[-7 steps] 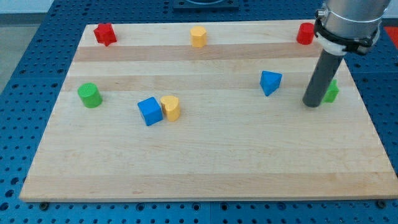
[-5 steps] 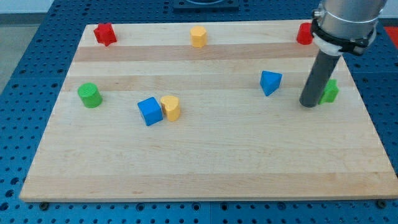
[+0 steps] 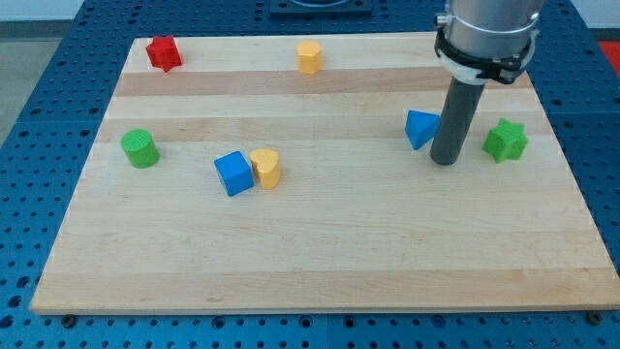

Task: Place the blue triangle below the yellow heart

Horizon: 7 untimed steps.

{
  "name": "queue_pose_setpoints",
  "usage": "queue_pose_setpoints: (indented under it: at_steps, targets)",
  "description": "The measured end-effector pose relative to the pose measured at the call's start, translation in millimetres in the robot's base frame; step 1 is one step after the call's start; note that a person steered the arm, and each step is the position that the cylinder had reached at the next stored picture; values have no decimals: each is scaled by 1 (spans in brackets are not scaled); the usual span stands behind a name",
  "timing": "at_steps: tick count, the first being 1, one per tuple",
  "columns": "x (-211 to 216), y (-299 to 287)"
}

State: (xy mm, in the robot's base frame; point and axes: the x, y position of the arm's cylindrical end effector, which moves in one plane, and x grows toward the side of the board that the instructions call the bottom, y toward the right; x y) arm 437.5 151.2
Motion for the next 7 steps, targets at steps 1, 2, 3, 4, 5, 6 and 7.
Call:
queue_pose_setpoints:
  at_steps: [1,2,3,4,5,6,7]
  targets:
    - [-16,2]
    - [-34,2]
    - [-50,2]
    - [-60,2]
    - [-60,-4]
    - [-60,-15]
    - [-59,-28]
